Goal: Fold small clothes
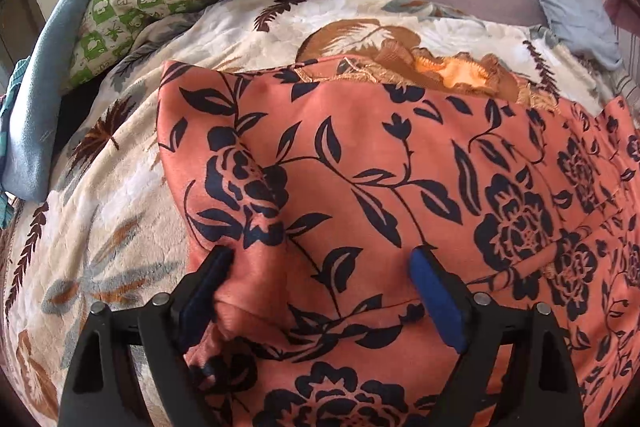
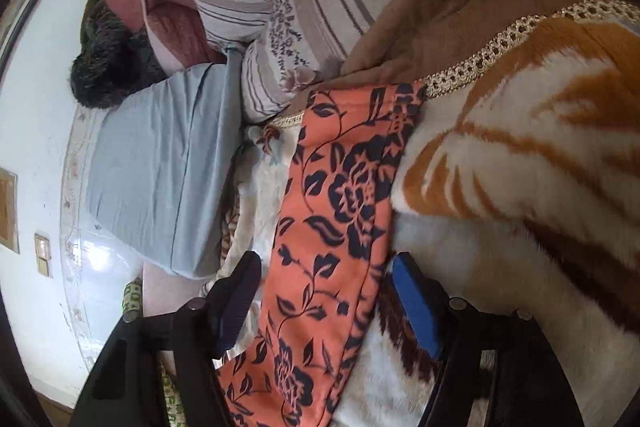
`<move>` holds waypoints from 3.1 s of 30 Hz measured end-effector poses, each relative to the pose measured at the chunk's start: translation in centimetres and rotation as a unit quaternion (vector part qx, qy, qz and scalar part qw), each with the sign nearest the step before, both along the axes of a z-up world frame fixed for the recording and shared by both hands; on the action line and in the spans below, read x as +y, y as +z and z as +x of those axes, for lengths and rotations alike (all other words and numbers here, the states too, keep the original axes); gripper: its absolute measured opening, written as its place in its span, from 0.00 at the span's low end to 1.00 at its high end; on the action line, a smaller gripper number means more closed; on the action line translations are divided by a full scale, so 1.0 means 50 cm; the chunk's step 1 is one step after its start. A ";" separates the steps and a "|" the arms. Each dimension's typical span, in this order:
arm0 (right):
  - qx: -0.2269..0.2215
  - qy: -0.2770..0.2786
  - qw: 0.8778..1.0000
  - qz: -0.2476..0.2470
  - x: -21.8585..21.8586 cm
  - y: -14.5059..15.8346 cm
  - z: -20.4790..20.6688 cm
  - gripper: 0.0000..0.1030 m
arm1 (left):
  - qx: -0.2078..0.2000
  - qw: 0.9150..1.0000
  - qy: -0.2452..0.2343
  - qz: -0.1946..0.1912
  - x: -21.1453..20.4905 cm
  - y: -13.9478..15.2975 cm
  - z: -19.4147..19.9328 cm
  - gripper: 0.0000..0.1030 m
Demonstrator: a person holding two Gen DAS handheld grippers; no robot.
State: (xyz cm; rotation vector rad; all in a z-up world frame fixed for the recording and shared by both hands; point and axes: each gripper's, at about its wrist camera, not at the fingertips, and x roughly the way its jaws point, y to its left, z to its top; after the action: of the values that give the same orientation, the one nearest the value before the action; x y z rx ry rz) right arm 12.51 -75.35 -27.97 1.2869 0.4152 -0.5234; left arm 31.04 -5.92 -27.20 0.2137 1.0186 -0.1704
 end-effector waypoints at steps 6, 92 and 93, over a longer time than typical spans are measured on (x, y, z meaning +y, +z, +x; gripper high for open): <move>0.019 0.038 0.999 -0.027 -0.020 -0.021 0.057 0.29 | -0.069 0.997 -0.003 0.018 0.006 0.046 -0.011 0.91; 0.017 0.437 0.897 -0.074 0.732 0.012 0.260 0.79 | -0.197 0.961 -0.007 -0.192 0.102 0.177 -0.044 0.07; 0.018 0.438 0.895 -0.081 0.737 0.014 0.261 0.80 | -0.230 0.958 -0.021 -0.167 0.090 0.190 -0.058 0.07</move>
State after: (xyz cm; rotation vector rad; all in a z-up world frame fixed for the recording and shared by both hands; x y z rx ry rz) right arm 25.55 -38.49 -27.26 0.8058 0.8991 0.1871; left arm 28.16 -1.43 -17.69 -0.0350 0.5098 -0.3125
